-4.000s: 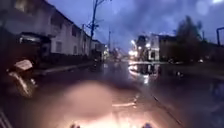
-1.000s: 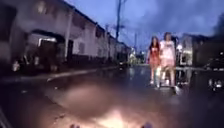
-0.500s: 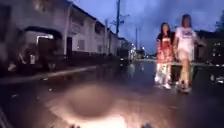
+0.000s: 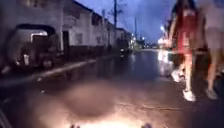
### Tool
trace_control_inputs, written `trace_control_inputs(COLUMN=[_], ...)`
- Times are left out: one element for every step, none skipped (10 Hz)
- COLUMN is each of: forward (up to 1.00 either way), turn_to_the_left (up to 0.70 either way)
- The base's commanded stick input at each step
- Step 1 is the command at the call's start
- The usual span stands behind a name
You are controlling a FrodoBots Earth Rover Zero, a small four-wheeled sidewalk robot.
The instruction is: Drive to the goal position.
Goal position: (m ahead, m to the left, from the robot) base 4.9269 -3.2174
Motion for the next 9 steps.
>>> trace_control_inputs(forward=[0.5, 0.5, 0.5, 0.5, 0.5, 0.5, 0.5, 0.5, 0.5], turn_to_the_left=[0.0, 0.0, 0.0, 0.0, -0.16, -0.5, -0.5, -0.5, -0.5])
